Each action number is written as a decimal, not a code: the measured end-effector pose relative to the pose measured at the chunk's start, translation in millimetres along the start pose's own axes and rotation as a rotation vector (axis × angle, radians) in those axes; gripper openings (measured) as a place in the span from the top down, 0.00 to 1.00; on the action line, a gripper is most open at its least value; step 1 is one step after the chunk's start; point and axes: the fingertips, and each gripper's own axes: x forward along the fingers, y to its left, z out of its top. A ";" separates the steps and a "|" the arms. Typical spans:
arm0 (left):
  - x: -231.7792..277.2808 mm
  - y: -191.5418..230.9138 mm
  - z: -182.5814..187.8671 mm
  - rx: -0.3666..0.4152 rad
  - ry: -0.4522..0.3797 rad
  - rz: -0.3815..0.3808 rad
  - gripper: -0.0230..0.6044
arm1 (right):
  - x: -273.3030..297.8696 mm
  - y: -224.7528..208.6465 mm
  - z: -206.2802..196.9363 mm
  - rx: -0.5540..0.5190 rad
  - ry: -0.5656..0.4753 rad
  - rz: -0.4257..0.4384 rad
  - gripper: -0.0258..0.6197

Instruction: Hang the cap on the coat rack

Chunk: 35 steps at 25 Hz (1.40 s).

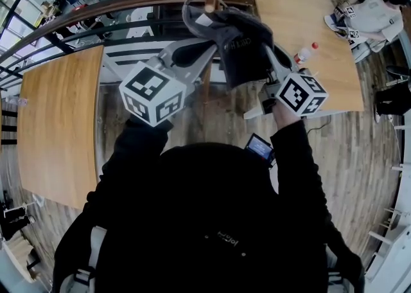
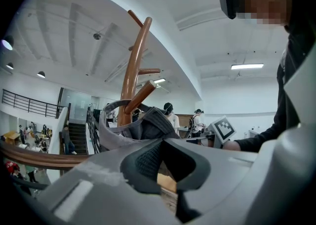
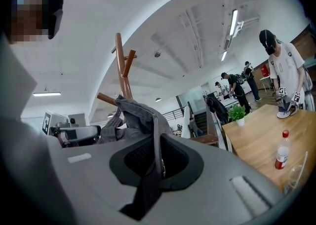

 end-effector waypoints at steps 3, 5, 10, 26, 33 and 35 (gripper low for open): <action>2.5 -2.0 0.8 -0.006 0.001 -0.011 0.96 | 0.9 -1.1 -5.2 0.009 0.004 -0.011 0.91; 5.0 -2.8 2.7 -0.006 -0.001 -0.016 0.96 | 0.5 -1.5 -7.2 0.006 0.007 -0.019 0.91; 9.3 -0.3 -4.6 -0.012 0.015 -0.017 0.96 | 2.5 -6.8 -13.5 -0.002 0.023 -0.030 0.91; 0.9 6.0 -12.4 -0.042 0.037 -0.001 0.96 | 12.4 13.3 -16.8 -0.139 0.076 -0.012 0.44; -12.0 -3.2 -23.4 -0.065 0.045 0.010 0.96 | -2.4 42.4 -34.1 -0.158 0.114 0.023 0.44; -11.7 -5.2 -24.0 -0.072 0.048 0.017 0.96 | -9.7 44.0 -30.9 -0.162 0.118 0.021 0.45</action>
